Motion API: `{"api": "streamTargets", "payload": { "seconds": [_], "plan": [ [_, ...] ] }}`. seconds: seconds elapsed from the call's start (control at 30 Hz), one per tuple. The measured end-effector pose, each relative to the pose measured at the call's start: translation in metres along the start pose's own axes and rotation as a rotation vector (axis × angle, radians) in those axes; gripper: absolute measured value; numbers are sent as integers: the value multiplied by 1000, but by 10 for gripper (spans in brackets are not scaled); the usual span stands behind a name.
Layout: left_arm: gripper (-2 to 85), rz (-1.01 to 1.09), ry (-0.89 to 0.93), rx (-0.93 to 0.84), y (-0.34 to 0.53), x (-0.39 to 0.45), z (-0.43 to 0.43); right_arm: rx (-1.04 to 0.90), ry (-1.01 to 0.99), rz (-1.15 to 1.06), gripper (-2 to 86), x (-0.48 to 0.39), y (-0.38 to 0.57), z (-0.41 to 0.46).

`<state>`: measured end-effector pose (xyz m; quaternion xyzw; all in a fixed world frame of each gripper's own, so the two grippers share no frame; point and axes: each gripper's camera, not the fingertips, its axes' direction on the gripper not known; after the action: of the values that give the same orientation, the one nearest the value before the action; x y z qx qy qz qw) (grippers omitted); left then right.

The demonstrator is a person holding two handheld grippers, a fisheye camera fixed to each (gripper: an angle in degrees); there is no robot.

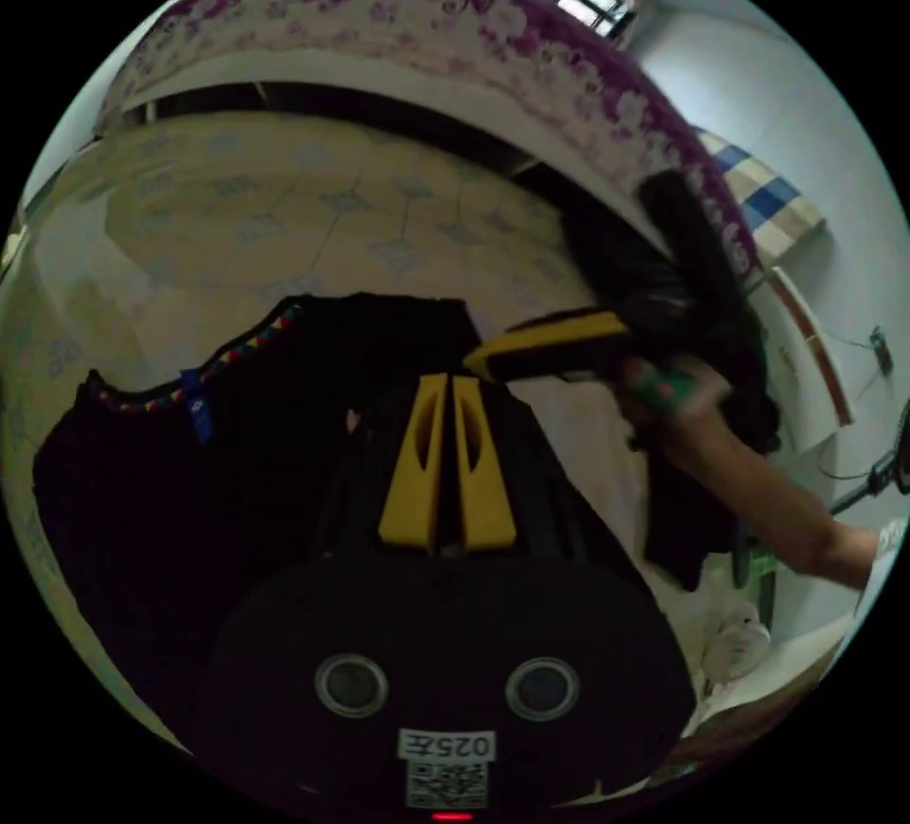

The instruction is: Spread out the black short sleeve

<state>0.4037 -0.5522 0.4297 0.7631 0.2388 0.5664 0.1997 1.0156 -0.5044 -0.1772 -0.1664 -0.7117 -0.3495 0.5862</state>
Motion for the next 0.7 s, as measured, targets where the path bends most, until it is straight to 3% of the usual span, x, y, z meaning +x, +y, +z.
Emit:
{"api": "streamTargets", "payload": {
  "seconds": [0.07,0.17,0.23,0.33,0.4,0.53,0.6,0.67,0.7],
  "plan": [
    [-10,19,-143,-136,-13,-2,24,35,-45,18,-9,-9,46,-11],
    [-9,8,-156,-198,-18,-8,16,48,41,23,-9,-24,105,-14],
    [-9,-9,-157,-198,-19,-9,-1,-23,115,11,-9,-24,131,-5],
    [-9,-28,-289,-73,-12,-2,-55,98,103,56,-9,-15,165,-32],
    [-9,-23,-267,1,-8,4,-83,182,76,78,-9,-15,185,-51],
    [-9,221,83,13,-26,37,-103,224,143,140,-9,-9,216,-58],
    [-9,296,79,-81,-41,50,-91,161,111,144,-9,-3,223,-49],
    [-9,269,-97,-261,-60,46,-74,182,128,142,-9,3,239,-48],
    [-9,271,-66,-214,-62,45,-84,184,133,146,-9,4,243,-50]
  ]
}}
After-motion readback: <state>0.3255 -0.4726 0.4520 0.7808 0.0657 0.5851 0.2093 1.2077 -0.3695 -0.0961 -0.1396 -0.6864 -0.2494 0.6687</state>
